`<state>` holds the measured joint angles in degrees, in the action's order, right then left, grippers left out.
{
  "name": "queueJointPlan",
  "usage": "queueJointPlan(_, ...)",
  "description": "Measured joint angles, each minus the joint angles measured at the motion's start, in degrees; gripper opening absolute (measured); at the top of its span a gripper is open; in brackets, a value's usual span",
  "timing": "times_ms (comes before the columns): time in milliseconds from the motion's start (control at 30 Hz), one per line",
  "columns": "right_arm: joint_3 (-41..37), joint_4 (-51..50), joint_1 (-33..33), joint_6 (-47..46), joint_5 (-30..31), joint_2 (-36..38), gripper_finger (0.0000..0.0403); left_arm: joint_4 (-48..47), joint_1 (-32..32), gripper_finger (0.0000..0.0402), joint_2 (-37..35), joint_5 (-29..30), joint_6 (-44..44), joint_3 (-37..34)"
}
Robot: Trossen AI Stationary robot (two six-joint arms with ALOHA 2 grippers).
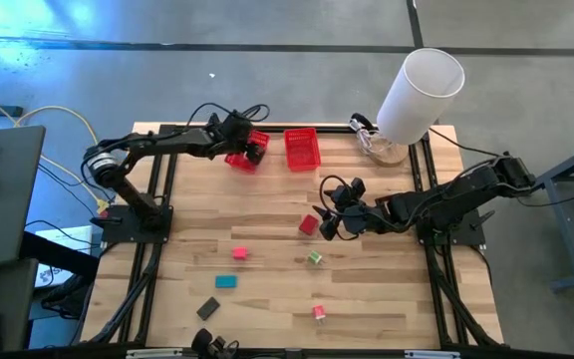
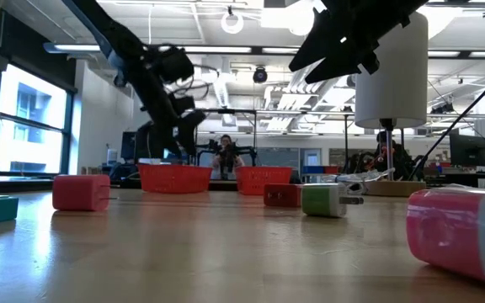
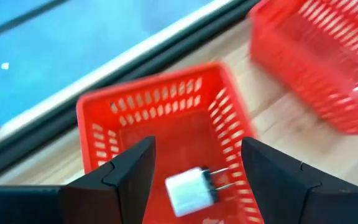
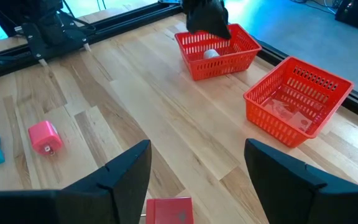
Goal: Pick & Place Office items
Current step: Put the pink charger adapter into the left red bin
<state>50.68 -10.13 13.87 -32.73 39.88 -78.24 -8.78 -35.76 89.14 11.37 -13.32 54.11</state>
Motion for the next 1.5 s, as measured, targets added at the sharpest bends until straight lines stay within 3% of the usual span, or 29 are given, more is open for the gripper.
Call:
queueJointPlan(333,0.0,0.0,0.0,0.0,0.0,0.0,0.0247,-1.0,7.9,0.0230,-10.6,0.0,8.7,0.0)
queueJointPlan(600,0.0,0.0,0.0,0.0,-1.5,0.0,0.0247,-7.3,16.7,0.0230,-17.6,-0.6,14.1,0.1)
queueJointPlan(1033,0.0,0.0,0.0,0.0,-2.6,0.0,0.0247,-23.8,27.6,0.0230,-20.5,-13.0,17.6,0.1)
queueJointPlan(1300,0.0,0.0,0.0,-0.4,-2.6,0.0,0.0247,-29.2,31.9,0.0230,-20.5,-20.5,17.4,0.1)
queueJointPlan(1500,0.0,0.0,0.0,-0.4,-2.6,0.0,0.0247,-30.7,35.2,0.0230,-20.5,-22.2,10.4,0.1)
